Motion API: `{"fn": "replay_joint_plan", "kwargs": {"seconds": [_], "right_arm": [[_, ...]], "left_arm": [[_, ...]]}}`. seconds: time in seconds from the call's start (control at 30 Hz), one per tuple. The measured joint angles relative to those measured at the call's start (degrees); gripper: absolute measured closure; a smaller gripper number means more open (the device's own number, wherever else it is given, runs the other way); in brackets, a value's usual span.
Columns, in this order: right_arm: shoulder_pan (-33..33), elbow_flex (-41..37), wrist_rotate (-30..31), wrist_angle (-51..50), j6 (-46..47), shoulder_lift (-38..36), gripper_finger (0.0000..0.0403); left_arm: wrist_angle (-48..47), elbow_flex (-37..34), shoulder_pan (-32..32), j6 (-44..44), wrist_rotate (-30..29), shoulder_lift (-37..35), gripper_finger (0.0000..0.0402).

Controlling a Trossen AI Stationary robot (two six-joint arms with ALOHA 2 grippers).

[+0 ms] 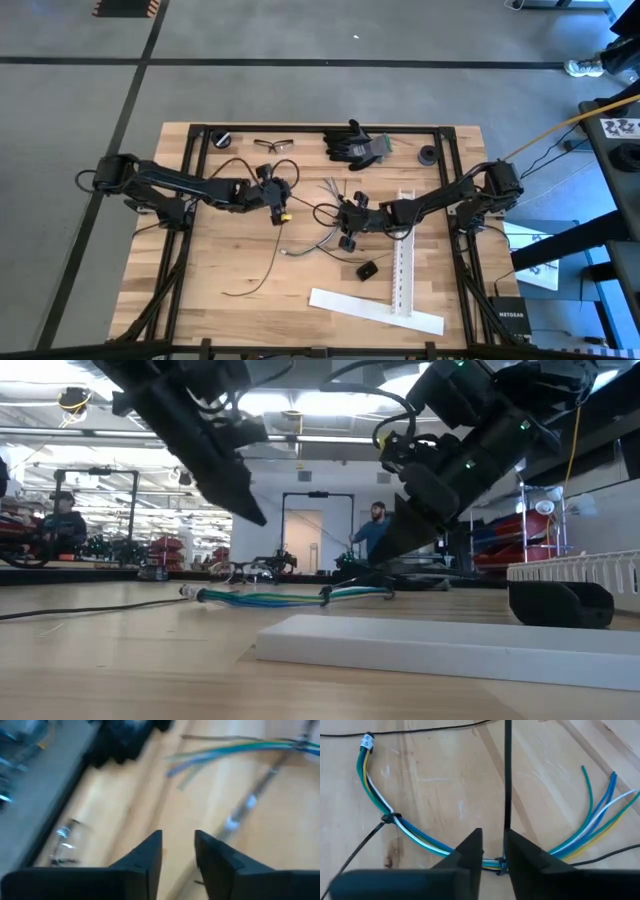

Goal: Ziptie cables
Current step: Wrap the cable wires with the black zip tie, then put the ziptied cable wires into the white cable duct

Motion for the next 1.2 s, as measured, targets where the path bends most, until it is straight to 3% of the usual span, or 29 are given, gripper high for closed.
{"fn": "replay_joint_plan", "kwargs": {"seconds": [0.13,0.4,0.5,0.7,1.0,1.2], "right_arm": [[0.0,1.3,-0.7,-4.4,-1.3,-3.4,0.0285],[0.0,11.7,-0.5,-40.4,-1.5,-14.1,0.0197],[0.1,13.2,-0.6,-53.0,7.1,-16.5,0.0185],[2.8,11.8,-5.4,-71.5,34.6,-18.9,0.0182],[6.1,6.6,-11.0,-65.6,48.1,-18.2,0.0182],[6.0,1.2,-11.5,-60.5,49.7,-17.7,0.0182]], "left_arm": [[-1.7,0.0,-2.7,-5.2,4.7,0.0,0.0263],[-6.0,0.0,-9.0,-8.1,5.5,0.0,0.0227],[-10.0,0.0,-10.5,-10.4,5.2,0.0,0.0228],[-15.8,0.0,-12.2,-18.0,5.1,0.0,0.0236],[-14.6,0.0,-12.5,-18.8,5.1,0.0,0.0239],[-14.6,0.0,-12.5,-18.8,5.1,0.0,0.0243]]}}
